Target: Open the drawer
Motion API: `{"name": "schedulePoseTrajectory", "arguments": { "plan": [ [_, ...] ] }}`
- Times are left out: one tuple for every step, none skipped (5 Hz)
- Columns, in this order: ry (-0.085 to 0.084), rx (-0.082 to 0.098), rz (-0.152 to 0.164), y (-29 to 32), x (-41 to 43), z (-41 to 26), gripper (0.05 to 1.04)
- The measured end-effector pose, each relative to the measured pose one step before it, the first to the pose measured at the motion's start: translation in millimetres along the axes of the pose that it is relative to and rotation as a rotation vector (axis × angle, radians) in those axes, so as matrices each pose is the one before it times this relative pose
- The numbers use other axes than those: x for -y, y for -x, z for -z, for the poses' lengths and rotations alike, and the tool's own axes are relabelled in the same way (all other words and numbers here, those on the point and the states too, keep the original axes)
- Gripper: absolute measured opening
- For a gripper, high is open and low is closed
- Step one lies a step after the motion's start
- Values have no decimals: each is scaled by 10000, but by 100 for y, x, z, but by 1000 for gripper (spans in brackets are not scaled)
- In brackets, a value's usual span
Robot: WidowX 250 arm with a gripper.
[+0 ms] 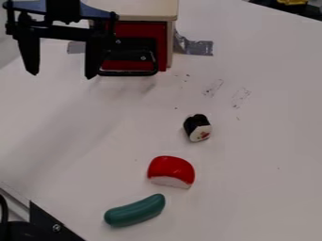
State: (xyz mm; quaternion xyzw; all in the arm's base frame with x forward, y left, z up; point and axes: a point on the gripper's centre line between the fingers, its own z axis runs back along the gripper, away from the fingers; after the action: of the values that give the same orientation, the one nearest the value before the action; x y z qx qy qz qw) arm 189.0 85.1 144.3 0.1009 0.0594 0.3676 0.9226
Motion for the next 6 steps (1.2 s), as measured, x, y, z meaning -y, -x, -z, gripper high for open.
{"name": "schedulePoseTrajectory", "arguments": {
  "plan": [
    [-88, -228, 42, 215, 55, 534, 1000],
    [51, -279, -804, -190, 590, 715, 1000],
    [44, -8, -1005, -549, 575, 704, 1000],
    [147, 140, -1124, -379, 457, 571, 1000],
    [241, 75, -1162, -520, 925, 971, 1000],
    [-107, 54, -1276, -717, 1166, 1923, 1000]
  ]
}}
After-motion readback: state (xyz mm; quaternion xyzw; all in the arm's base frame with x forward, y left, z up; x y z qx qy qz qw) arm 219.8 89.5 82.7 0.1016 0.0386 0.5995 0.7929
